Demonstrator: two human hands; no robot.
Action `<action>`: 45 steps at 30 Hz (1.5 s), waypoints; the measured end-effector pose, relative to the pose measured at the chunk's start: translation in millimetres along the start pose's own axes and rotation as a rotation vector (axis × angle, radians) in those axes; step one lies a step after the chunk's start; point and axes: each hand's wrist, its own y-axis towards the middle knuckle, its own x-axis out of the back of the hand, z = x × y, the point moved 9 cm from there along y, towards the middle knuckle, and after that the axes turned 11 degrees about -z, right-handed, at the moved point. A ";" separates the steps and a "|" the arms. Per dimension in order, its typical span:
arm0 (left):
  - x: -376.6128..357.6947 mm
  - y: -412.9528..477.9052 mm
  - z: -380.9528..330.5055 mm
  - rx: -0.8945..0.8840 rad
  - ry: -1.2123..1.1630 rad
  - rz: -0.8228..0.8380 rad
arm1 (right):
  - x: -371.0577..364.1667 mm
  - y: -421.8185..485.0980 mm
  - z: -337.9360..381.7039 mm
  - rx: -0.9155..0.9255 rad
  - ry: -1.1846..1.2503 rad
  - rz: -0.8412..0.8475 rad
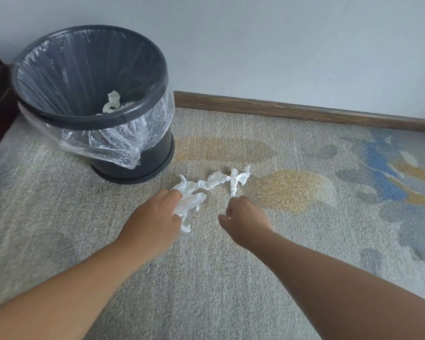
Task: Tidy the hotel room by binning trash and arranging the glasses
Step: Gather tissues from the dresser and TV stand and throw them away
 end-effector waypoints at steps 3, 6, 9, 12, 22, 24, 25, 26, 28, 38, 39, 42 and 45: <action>9.1 -2.5 -2.4 -0.003 -0.008 -0.022 | 17.0 -2.1 5.9 0.016 0.001 -0.074; 16.7 -4.8 -5.8 -0.006 -0.019 -0.043 | 30.1 -4.3 9.4 0.021 0.014 -0.135; 21.3 -6.9 -9.6 -0.012 -0.027 -0.058 | 40.5 -6.0 13.3 0.014 0.062 -0.181; 23.3 -7.3 -10.8 -0.019 -0.031 -0.069 | 49.3 -6.1 16.6 0.012 0.131 -0.222; 12.7 -4.2 -11.3 -0.020 -0.043 -0.048 | 40.2 12.7 9.2 0.060 0.100 -0.172; 6.2 -2.8 -10.3 -0.019 -0.047 -0.036 | 36.8 17.8 5.8 0.070 0.062 -0.154; 2.6 -1.6 -9.4 -0.020 -0.045 -0.029 | 34.5 20.5 4.0 0.071 0.049 -0.140; -0.4 -0.3 -8.8 -0.021 -0.044 -0.023 | 32.3 23.6 2.1 0.069 0.041 -0.129; -5.9 3.2 -7.1 -0.015 -0.048 -0.021 | 28.7 30.2 -1.3 0.066 0.028 -0.120; -27.5 9.0 -1.5 0.000 -0.043 0.005 | -4.1 65.8 -24.8 -0.022 -0.056 0.030; -28.6 9.0 -0.3 -0.002 -0.046 0.004 | -8.2 68.7 -26.7 -0.031 -0.080 0.048; -30.1 7.9 6.3 0.009 -0.047 0.005 | -19.8 77.1 -32.4 -0.050 -0.148 0.085; -30.1 6.2 14.7 0.025 -0.042 0.006 | -34.1 82.8 -33.3 -0.027 -0.175 0.132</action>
